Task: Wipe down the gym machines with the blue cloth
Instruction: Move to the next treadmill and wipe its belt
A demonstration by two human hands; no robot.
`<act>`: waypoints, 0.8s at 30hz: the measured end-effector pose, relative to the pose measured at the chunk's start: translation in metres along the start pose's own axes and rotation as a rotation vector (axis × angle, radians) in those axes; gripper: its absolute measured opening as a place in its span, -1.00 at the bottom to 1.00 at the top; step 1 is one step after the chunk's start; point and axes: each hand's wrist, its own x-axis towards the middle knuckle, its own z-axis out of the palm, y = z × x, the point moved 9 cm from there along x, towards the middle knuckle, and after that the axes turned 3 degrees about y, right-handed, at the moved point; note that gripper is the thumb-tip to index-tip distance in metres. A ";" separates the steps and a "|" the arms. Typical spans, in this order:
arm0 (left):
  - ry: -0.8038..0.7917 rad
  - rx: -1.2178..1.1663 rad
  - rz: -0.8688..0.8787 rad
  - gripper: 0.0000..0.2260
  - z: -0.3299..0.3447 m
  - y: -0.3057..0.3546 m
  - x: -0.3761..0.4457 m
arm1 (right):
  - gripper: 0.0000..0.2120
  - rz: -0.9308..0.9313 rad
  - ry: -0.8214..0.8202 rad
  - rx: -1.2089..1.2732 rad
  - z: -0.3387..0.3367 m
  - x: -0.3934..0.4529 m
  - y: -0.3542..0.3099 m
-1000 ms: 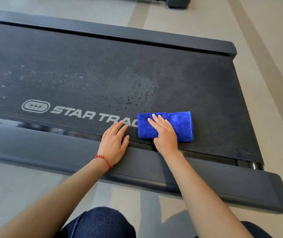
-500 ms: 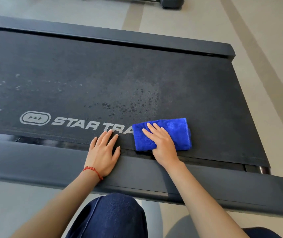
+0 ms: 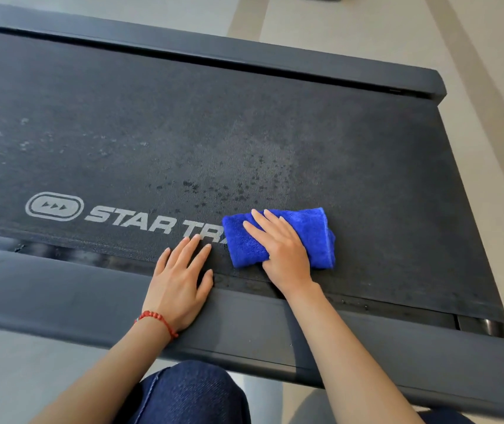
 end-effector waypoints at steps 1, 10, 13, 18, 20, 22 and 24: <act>0.002 0.002 0.004 -0.52 -0.001 0.000 0.000 | -0.30 -0.016 0.014 -0.011 0.000 0.001 0.000; 0.013 -0.012 0.018 -0.53 -0.003 0.001 0.001 | -0.32 0.104 -0.015 -0.012 0.004 0.061 0.045; 0.032 -0.017 0.021 -0.53 -0.003 0.001 0.000 | -0.34 0.133 -0.021 -0.015 0.005 0.086 0.062; 0.046 -0.012 0.033 -0.54 -0.002 0.002 0.001 | -0.33 0.174 -0.023 -0.039 0.008 0.126 0.085; 0.048 -0.011 0.038 -0.54 -0.002 0.002 0.001 | -0.34 0.185 -0.024 -0.052 0.009 0.141 0.093; 0.050 -0.013 0.033 -0.54 -0.002 0.001 0.002 | -0.34 0.196 -0.020 -0.054 0.011 0.155 0.100; 0.051 -0.014 0.032 -0.54 -0.001 0.001 0.001 | -0.34 0.214 -0.021 -0.054 0.012 0.166 0.105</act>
